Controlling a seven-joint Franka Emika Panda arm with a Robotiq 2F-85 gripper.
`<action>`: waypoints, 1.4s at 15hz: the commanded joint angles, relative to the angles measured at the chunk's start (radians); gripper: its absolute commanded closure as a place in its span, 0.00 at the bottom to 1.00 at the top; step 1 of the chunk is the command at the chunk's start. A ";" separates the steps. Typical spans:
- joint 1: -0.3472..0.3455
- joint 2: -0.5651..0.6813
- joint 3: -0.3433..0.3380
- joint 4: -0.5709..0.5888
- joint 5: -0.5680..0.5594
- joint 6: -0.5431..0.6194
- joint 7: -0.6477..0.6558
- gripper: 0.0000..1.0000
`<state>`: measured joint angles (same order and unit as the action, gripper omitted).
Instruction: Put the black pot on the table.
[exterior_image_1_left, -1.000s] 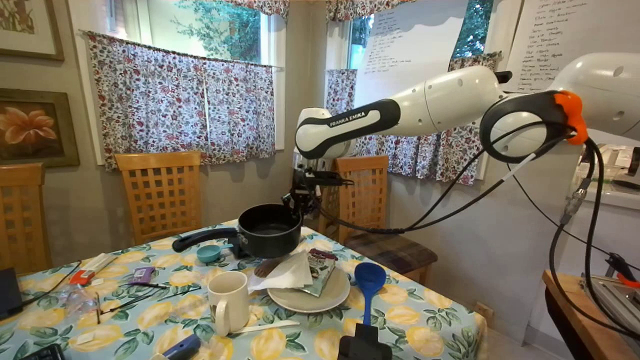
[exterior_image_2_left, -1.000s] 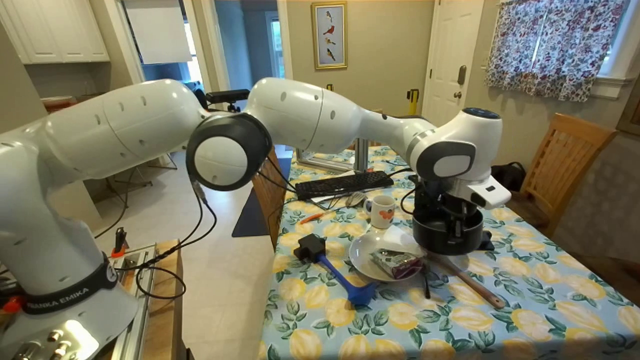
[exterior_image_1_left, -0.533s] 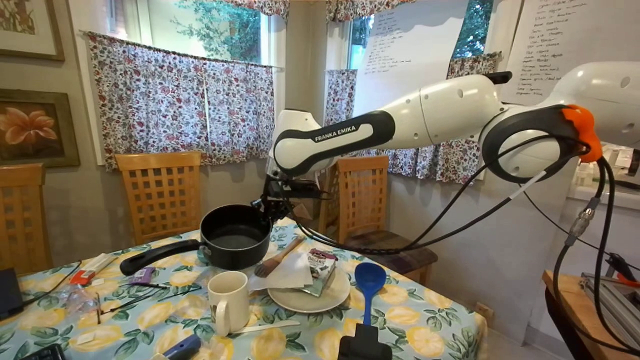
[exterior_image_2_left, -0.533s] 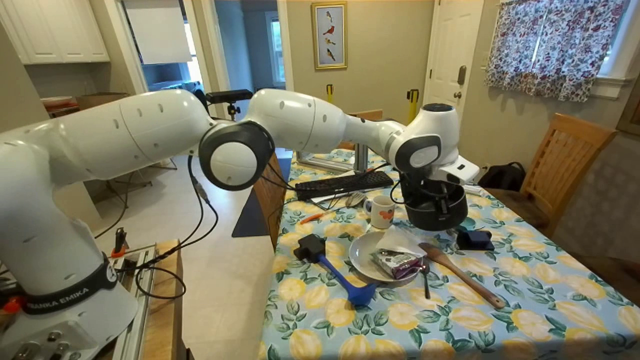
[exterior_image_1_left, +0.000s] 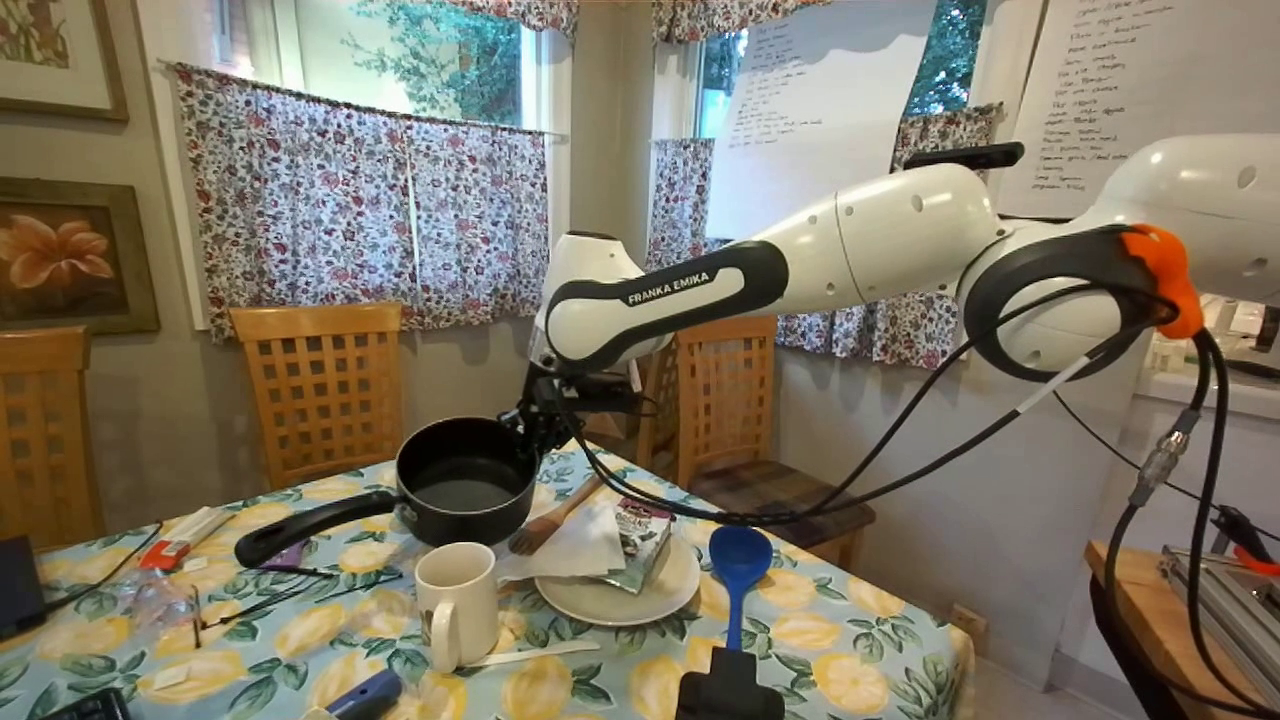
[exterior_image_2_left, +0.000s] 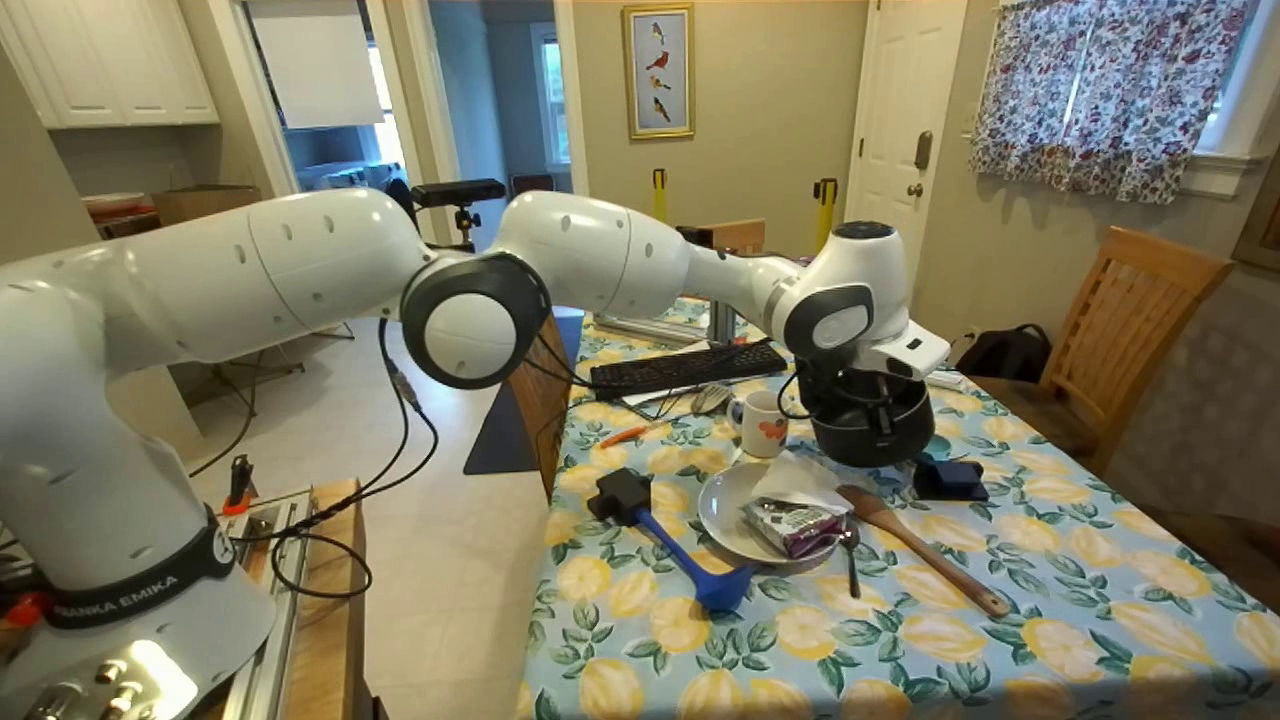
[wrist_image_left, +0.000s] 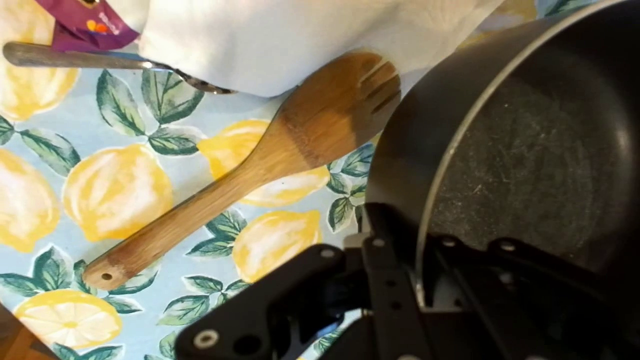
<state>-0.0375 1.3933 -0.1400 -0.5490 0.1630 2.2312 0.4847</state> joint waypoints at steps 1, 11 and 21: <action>-0.010 -0.010 -0.030 -0.009 -0.002 0.008 0.078 0.98; 0.056 0.050 -0.039 0.030 0.005 0.117 0.150 0.98; 0.066 0.063 -0.011 0.027 0.018 0.080 0.150 0.98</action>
<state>0.0322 1.4513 -0.1680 -0.5485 0.1638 2.3194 0.6219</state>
